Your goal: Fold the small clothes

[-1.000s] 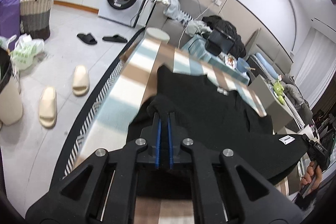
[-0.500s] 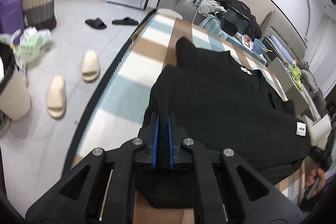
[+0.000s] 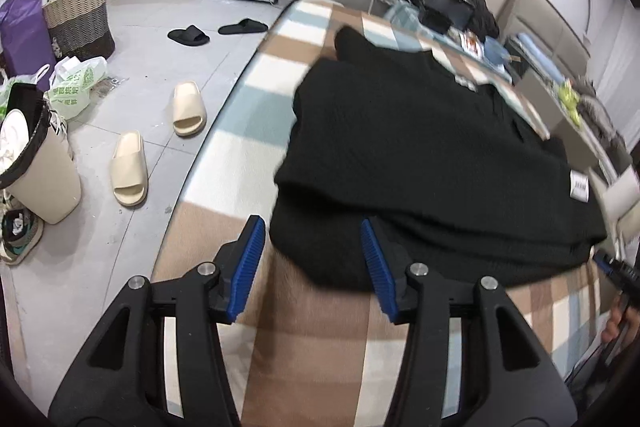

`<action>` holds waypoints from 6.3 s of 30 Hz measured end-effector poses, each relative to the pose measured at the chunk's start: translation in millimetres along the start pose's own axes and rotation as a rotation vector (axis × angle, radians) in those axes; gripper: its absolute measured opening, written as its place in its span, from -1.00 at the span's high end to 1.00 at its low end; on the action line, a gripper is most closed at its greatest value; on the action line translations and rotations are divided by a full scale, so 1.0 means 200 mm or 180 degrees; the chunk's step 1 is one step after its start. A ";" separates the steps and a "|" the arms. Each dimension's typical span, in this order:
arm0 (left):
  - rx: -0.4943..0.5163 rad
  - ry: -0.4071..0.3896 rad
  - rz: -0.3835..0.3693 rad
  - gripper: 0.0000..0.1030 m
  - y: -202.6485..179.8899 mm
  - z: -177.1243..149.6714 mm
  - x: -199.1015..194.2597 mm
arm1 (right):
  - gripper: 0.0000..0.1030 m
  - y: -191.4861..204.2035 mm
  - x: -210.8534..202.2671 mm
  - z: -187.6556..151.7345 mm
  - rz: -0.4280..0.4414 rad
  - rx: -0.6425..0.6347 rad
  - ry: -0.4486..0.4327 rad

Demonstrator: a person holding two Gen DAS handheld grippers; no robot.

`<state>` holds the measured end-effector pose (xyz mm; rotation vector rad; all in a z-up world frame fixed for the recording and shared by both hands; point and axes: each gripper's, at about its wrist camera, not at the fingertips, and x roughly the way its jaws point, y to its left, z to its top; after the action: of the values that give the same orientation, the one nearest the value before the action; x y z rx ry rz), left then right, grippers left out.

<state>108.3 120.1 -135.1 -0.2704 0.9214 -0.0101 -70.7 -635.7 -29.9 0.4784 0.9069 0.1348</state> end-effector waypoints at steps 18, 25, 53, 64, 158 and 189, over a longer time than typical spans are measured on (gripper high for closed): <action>0.0385 0.0090 0.0074 0.64 -0.15 -0.02 0.10 | 0.67 0.21 0.19 0.04 -0.0212 -0.0549 0.0071; 0.0440 0.0159 0.0078 0.64 -0.13 -0.13 -0.01 | 0.68 0.19 0.11 -0.06 -0.0156 -0.0503 0.0151; 0.0011 -0.0092 -0.0158 0.08 0.06 -0.06 -0.13 | 0.16 0.27 -0.05 -0.04 0.0297 -0.0666 -0.0188; 0.0123 -0.0203 -0.0635 0.06 -0.04 0.03 -0.11 | 0.16 0.29 -0.04 -0.04 0.0403 -0.0621 -0.0178; 0.0655 0.0087 -0.0068 0.11 -0.29 0.16 0.35 | 0.23 0.15 0.27 0.18 -0.0281 -0.0338 0.0257; 0.0341 -0.0301 -0.0308 -0.08 -0.34 -0.08 -0.14 | 0.23 0.27 0.06 0.23 -0.0198 -0.0243 -0.0152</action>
<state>85.6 53.3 -106.3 -0.2140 0.8103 -0.1344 -22.1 -599.7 10.8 0.3805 0.8658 0.1005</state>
